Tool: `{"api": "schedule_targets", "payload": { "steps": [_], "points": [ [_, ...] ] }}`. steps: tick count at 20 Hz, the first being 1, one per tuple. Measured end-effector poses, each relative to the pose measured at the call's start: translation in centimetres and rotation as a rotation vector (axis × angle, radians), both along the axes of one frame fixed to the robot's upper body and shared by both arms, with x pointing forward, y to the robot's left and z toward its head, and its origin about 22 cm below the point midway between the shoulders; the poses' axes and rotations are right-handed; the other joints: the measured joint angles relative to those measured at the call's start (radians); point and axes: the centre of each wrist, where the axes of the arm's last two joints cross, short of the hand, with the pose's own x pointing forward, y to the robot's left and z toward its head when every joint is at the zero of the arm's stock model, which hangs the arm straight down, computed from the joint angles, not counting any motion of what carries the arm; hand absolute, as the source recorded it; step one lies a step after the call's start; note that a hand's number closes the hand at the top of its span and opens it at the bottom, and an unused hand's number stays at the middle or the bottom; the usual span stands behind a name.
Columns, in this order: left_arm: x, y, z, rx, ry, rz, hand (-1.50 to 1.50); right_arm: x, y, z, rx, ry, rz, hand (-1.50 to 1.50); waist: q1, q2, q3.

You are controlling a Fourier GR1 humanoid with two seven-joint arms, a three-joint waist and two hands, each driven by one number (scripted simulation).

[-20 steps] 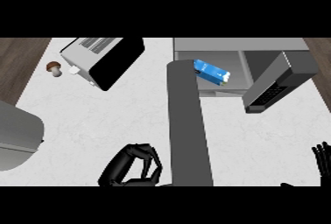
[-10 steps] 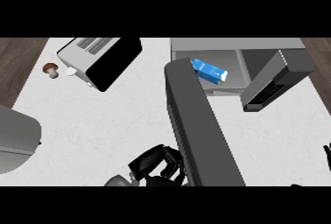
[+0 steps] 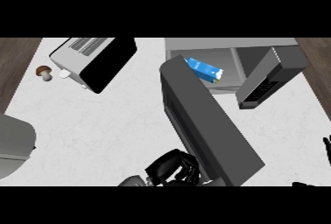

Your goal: Pick up the milk, place it into the microwave and close the microwave

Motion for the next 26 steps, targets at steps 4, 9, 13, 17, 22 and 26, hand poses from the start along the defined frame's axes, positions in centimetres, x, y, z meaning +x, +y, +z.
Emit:
{"api": "schedule_targets", "payload": {
  "steps": [4,9,13,17,22,26],
  "points": [
    [0.3,-0.7,0.4,-0.010,-0.012,0.047,-1.50,1.7,0.1,1.4,0.000,-0.039,0.048,-1.50,-0.022,0.005,-0.001],
    [0.6,-2.2,1.5,-0.039,-0.028,0.082,1.50,2.7,1.4,2.1,0.013,-0.069,0.106,-1.50,-0.060,0.009,-0.002],
    [1.3,-2.7,2.1,-0.027,-0.054,0.125,1.50,4.0,2.3,3.0,0.023,-0.093,0.153,-1.50,-0.094,0.015,-0.003],
    [2.5,-3.0,3.0,-0.020,-0.072,0.169,1.50,5.2,2.7,4.2,0.021,-0.108,0.204,-1.50,-0.129,0.021,-0.003],
    [4.4,-4.2,5.2,-0.069,-0.150,0.201,1.50,6.4,3.1,5.6,0.016,-0.117,0.267,-1.50,-0.168,0.030,-0.004],
    [6.1,-5.0,7.1,-0.096,-0.191,0.231,1.50,7.5,3.4,6.9,0.005,-0.134,0.310,-1.50,-0.205,0.038,-0.004]
  ]
}}
